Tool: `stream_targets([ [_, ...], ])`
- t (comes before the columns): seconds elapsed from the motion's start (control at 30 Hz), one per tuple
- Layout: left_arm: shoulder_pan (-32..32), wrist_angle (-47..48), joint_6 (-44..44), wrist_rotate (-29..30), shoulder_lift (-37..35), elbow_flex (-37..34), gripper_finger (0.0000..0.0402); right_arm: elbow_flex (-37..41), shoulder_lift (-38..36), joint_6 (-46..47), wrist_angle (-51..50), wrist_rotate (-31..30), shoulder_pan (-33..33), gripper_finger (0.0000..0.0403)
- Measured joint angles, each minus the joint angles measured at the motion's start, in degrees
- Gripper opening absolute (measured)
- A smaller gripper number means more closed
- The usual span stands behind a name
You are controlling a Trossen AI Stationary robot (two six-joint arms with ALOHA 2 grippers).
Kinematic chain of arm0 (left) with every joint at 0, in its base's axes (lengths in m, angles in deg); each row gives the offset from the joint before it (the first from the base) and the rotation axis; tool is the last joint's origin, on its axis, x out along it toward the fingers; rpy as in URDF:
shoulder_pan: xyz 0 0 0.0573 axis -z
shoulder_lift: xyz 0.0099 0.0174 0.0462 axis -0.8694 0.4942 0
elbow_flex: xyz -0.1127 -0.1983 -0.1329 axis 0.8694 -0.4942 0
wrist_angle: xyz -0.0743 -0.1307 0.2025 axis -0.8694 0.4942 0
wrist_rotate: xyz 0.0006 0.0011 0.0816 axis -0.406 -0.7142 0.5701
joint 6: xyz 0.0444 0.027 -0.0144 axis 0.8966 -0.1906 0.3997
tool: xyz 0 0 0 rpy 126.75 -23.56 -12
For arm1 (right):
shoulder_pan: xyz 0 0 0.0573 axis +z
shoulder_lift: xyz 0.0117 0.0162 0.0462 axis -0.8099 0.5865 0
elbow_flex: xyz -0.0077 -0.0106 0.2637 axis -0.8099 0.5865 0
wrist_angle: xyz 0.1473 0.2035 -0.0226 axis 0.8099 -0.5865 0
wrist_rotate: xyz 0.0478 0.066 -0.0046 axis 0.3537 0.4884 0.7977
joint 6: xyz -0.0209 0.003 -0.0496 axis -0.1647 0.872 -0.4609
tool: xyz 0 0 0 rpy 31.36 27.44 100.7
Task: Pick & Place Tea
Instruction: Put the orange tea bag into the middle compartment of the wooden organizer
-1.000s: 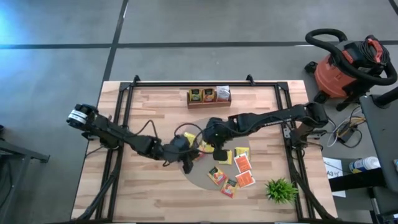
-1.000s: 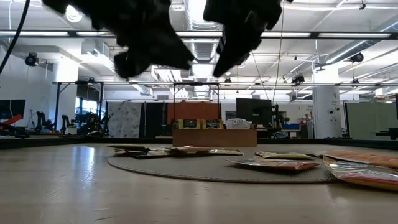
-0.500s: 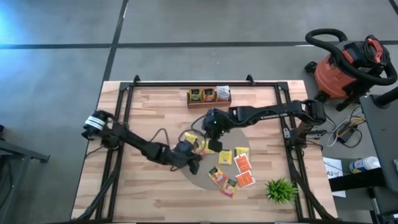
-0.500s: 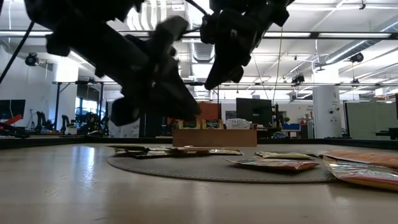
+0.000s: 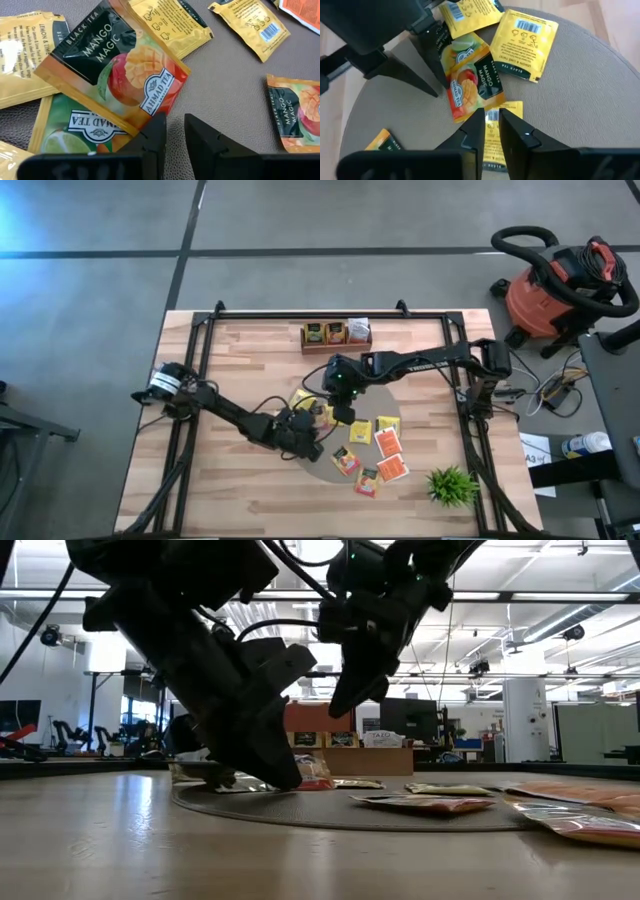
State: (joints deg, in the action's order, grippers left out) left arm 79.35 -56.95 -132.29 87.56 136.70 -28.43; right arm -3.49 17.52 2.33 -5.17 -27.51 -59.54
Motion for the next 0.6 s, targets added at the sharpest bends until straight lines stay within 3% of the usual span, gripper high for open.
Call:
stream_targets([
  [0.2,0.0,0.0,-0.2,-0.1,0.0,-0.3,0.0071,0.0,3.7,-2.1,3.5,4.4,-2.2,0.0086],
  [0.43,0.0,0.0,-0.4,-0.1,0.0,-0.6,0.0071,-2.3,9.6,-2.8,6.1,13.7,-4.6,0.0118],
  [0.6,0.0,-0.1,-0.2,-0.1,0.0,-0.6,0.0071,-4.2,12.0,-5.8,6.1,14.9,-4.7,0.0129],
])
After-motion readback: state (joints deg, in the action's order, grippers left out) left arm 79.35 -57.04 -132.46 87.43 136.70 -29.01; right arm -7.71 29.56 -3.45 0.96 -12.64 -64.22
